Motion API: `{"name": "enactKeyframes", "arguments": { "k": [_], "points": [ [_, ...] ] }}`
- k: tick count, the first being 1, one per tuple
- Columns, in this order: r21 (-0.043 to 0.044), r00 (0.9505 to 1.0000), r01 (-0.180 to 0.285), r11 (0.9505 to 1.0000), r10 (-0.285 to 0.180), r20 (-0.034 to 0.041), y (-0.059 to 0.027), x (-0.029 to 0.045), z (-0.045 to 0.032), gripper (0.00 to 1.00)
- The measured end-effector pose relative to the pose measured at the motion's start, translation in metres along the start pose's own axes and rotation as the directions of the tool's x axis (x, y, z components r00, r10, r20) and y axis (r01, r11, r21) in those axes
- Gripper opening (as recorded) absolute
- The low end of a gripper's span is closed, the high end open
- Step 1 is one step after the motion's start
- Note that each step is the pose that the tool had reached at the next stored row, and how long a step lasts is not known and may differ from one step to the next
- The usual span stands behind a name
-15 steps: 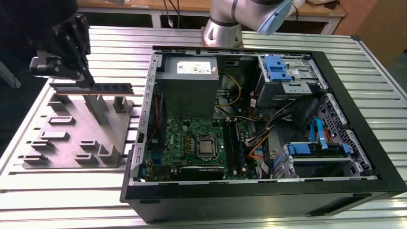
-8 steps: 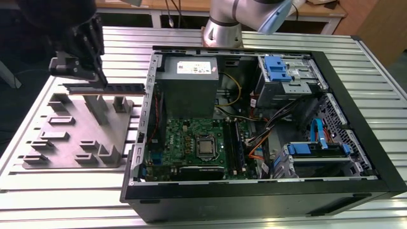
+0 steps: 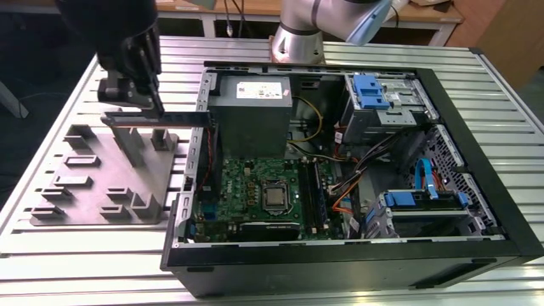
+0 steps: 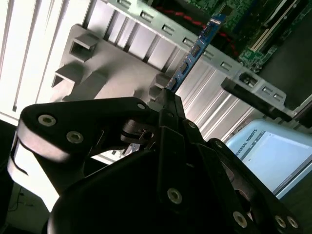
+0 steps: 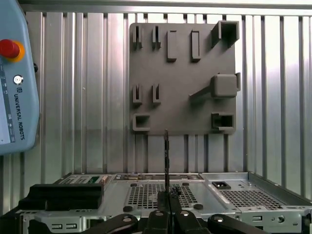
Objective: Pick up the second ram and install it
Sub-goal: 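Pick up the second ram and move it above second insertion slot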
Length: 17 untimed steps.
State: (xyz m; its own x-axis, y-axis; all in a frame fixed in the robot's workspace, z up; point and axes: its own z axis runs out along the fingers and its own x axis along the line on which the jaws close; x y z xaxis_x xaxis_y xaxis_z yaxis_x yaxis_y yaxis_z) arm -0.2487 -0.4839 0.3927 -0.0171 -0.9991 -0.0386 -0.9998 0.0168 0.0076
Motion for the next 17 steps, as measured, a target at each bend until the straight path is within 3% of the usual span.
{"name": "enactKeyframes", "arguments": {
  "k": [10,17],
  "points": [
    [0.0000,1.0000,-0.001,1.0000,0.001,0.0000,-0.0335,-0.0005,0.0008,0.08],
    [0.0002,1.0000,-0.004,1.0000,0.004,0.0000,-0.0524,-0.0008,0.0019,0.08]
  ]
}}
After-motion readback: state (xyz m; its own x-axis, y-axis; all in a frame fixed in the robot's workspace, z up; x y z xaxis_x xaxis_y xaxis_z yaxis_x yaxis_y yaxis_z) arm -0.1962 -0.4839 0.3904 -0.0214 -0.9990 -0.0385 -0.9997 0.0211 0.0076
